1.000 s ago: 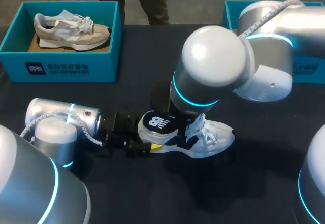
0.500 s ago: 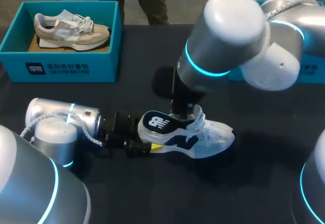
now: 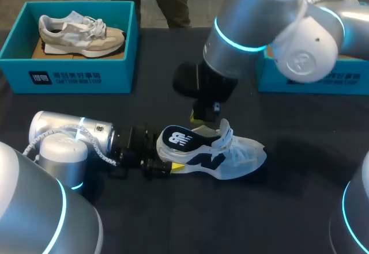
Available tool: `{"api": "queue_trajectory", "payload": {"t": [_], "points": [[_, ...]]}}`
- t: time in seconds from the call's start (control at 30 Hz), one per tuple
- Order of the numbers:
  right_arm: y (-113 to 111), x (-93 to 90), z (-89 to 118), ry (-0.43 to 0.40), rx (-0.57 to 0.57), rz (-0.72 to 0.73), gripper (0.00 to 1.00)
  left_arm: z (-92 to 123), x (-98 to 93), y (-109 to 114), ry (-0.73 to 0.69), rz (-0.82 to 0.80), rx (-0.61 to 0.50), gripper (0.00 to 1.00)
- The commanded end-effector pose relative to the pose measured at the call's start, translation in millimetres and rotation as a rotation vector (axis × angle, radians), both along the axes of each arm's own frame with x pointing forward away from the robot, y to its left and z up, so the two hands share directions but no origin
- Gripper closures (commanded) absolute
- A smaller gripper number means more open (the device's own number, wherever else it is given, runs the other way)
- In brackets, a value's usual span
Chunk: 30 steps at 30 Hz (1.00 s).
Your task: Take the shoe out of the shoebox, open the shoe tongue, remove and reinsert the insole, then place the shoe into the shoebox
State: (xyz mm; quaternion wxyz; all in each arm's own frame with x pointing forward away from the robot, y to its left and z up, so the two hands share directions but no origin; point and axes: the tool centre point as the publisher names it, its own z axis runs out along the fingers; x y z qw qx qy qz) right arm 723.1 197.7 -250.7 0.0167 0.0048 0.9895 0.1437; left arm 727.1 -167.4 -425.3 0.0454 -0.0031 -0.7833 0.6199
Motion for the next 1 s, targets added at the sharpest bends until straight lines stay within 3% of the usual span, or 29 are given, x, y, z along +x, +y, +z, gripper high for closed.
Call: {"api": "queue_trajectory", "payload": {"t": [0.03,0.27,0.43,0.47,0.5,0.6,0.63,0.7,0.73,0.8,0.9,1.0], "points": [[10,4.0,1,0.017,-0.057,0.002,1.0,-1,0.5,-1,0.0,0.002,0.0,1.0],[10,4.0,1,0.017,-0.057,0.002,1.0,-1,0.5,-1,0.0,0.002,0.0,1.0],[14,14.6,-4,0.09,-0.033,0.069,1.0,-1,0.5,-1,0.0,0.002,0.0,1.0],[15,15.9,-4,0.097,-0.013,0.091,0.93,-1,0.5,-1,0.0,0.002,0.0,1.0],[16,17.0,-5,0.11,-0.013,0.096,0.74,-1,0.5,-1,0.0,0.002,0.0,1.0],[17,20.4,-7,0.14,0.018,0.127,0.51,-1,0.5,-1,0.0,0.002,0.0,1.0],[18,21.4,-7,0.146,0.02,0.133,0.2,-1,0.5,-1,0.0,0.002,0.0,1.0],[19,23.8,-6,0.161,0.032,0.157,0.03,-1,0.5,-1,0.0,0.002,0.0,1.0],[19,25.1,-6,0.163,0.044,0.17,0.0,-1,0.5,-1,0.0,0.002,0.0,1.0],[20,27.1,-5,0.172,0.061,0.191,0.0,-1,0.5,-1,0.0,0.002,0.0,1.0],[21,30.3,-8,0.194,0.081,0.208,0.12,-1,0.5,-1,0.0,0.002,0.0,1.0],[22,33.3,-13,0.222,0.095,0.218,0.13,-1,0.5,-1,0.0,0.002,0.0,1.0]]}}
